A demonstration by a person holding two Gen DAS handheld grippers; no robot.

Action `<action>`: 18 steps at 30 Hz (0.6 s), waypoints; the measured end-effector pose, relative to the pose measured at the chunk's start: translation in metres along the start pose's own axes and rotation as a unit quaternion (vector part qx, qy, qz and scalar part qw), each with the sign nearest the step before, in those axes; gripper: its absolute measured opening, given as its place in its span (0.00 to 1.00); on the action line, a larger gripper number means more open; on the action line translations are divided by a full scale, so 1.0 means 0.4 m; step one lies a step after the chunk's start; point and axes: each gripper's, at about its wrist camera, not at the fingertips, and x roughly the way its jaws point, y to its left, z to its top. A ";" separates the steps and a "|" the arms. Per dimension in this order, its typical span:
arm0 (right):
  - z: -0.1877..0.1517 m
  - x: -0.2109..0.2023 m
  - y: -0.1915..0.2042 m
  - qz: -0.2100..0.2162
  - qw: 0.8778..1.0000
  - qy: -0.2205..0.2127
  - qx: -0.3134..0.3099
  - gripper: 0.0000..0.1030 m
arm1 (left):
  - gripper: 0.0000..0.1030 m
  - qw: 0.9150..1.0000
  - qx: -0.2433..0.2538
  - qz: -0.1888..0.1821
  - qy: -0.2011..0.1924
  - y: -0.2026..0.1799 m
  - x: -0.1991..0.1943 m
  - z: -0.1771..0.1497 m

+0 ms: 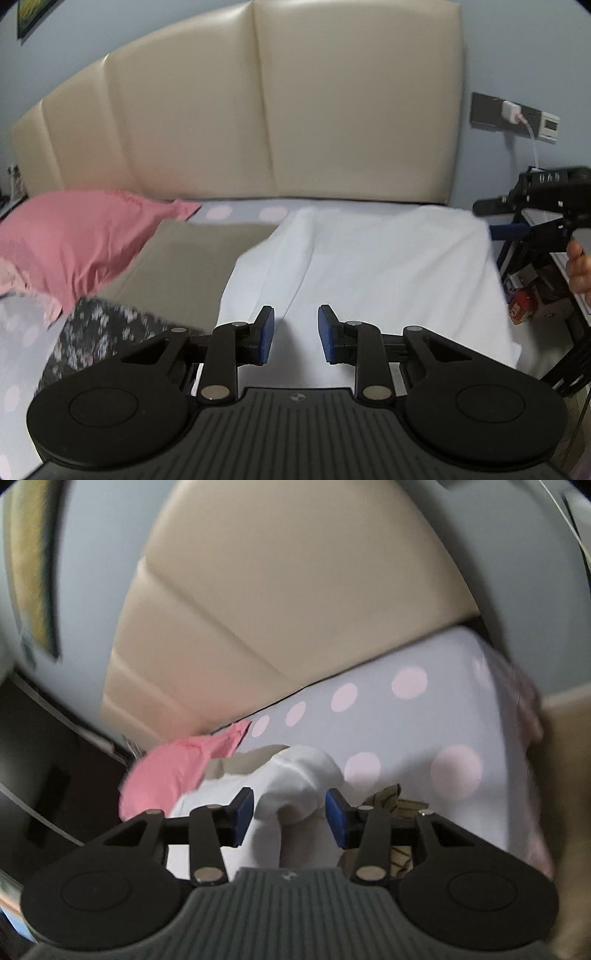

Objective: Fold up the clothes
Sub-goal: 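Lower the folded T-shirt onto the clothes stack and open both grippers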

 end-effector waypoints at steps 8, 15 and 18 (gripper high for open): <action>0.013 0.061 -0.128 0.044 0.983 0.056 0.168 0.45 | 0.24 1.000 -0.007 -0.005 0.012 0.019 0.015 -0.024; 0.014 0.019 0.011 0.058 0.992 -0.063 -0.090 0.17 | 0.24 1.000 -0.004 -0.001 0.022 0.011 0.037 -0.028; -0.022 0.027 0.075 0.005 0.972 -0.087 -0.218 0.16 | 0.24 0.999 -0.017 0.004 0.030 0.020 0.055 -0.025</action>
